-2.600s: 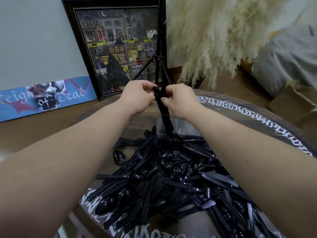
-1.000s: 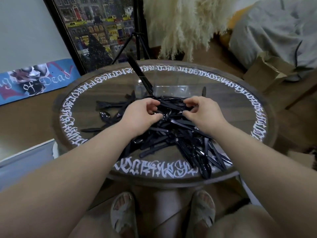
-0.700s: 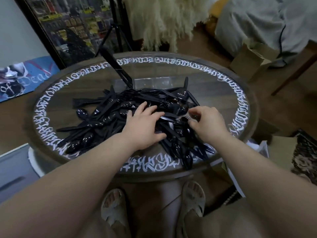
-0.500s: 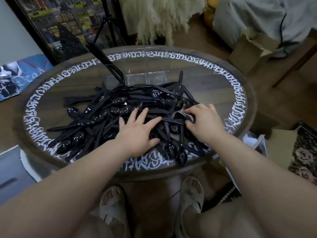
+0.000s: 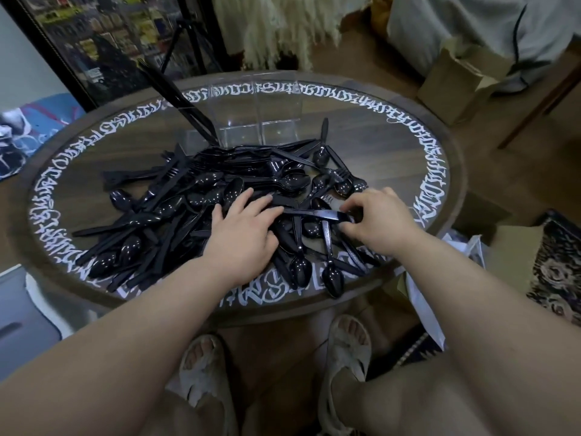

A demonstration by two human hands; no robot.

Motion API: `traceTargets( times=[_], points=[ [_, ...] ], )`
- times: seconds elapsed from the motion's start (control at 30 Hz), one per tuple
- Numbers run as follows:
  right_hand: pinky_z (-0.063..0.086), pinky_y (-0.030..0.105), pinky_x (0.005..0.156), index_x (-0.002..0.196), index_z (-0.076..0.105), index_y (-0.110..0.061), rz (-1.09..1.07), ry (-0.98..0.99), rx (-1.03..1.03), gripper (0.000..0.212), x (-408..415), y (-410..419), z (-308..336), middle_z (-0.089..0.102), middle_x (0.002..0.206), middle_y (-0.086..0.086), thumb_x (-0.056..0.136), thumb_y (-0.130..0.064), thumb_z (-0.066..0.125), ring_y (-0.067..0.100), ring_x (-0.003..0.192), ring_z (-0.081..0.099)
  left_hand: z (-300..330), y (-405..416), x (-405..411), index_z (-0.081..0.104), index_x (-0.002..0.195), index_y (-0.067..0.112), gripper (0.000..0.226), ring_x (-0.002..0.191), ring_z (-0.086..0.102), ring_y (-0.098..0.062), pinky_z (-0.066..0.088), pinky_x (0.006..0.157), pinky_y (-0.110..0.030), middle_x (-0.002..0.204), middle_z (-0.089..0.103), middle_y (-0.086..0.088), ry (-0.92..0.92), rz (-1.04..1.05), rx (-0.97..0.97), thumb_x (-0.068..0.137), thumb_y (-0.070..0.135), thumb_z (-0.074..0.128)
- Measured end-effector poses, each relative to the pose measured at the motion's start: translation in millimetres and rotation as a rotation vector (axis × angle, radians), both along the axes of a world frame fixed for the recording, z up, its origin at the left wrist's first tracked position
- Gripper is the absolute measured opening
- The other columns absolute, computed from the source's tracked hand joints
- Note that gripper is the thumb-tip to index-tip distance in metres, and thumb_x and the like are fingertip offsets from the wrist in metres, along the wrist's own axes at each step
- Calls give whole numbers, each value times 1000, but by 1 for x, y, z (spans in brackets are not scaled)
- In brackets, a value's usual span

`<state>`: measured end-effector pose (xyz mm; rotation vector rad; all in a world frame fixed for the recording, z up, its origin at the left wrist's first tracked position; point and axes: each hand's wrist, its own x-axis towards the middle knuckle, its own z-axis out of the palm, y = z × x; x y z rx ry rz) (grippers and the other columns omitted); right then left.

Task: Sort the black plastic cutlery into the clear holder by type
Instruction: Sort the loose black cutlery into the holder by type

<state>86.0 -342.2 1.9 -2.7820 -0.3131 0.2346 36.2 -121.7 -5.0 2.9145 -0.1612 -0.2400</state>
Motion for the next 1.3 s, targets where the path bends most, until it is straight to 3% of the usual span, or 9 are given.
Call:
traceTargets(
  times=[0.17, 0.3, 0.53, 0.77, 0.9, 1.07, 1.17, 1.3],
  points=[
    [41, 29, 83, 106, 66, -24, -51, 8, 50, 20, 3, 0, -5, 65, 95, -6, 87, -29, 66, 20, 111, 42, -2, -1, 5, 57, 126, 29, 36, 142, 17, -14, 18, 114, -49, 143, 45, 13, -131, 82, -109, 97, 22, 37],
    [42, 29, 77, 102, 64, -24, -66, -33, 70, 16, 2, 0, -3, 64, 92, -7, 86, -26, 66, 20, 102, 49, -3, -3, 11, 57, 124, 26, 30, 135, 29, -17, 26, 104, -45, 126, 59, 11, -231, 191, -120, 98, 23, 42],
    [35, 21, 67, 94, 64, -20, -10, 40, 196, 10, -1, 9, -2, 56, 80, -11, 85, -20, 68, 12, 83, 55, -2, -5, 19, 54, 130, 29, 36, 126, 34, -21, 29, 98, -42, 123, 60, 9, -223, 194, 17, 95, 24, 50],
    [46, 24, 82, 99, 70, -18, 23, 32, 330, 13, -1, 24, 0, 66, 92, -7, 88, -24, 66, 11, 91, 60, 2, -5, 22, 59, 124, 32, 33, 125, 35, -19, 27, 97, -40, 122, 61, 12, -259, 180, -17, 92, 29, 58],
    [37, 19, 75, 107, 65, -22, 10, 38, 420, 19, 0, 29, 2, 60, 86, -11, 88, -23, 65, 6, 86, 54, 7, -6, 22, 63, 120, 31, 31, 122, 37, -18, 26, 96, -39, 118, 63, 12, -333, 170, -75, 88, 29, 62],
    [47, 26, 83, 115, 64, -25, 77, 25, 518, 31, 0, 35, 3, 62, 82, -7, 86, -15, 64, 13, 85, 61, 8, -8, 21, 66, 116, 34, 28, 119, 40, -17, 29, 97, -42, 114, 65, 14, -357, 120, -87, 88, 30, 63],
    [45, 22, 90, 109, 71, -22, 124, 0, 491, 23, -1, 41, 1, 68, 98, -6, 88, -15, 64, 8, 94, 60, 6, -12, 21, 65, 118, 37, 28, 117, 43, -15, 29, 95, -40, 115, 65, 15, -319, 53, -84, 91, 30, 58],
    [45, 22, 83, 94, 73, -19, 69, -55, 511, 11, 1, 40, 0, 68, 89, -8, 86, -14, 67, 9, 87, 60, 8, -5, 22, 60, 124, 35, 32, 117, 45, -16, 31, 96, -40, 115, 65, 13, -296, 71, -108, 93, 33, 56]
  ],
)
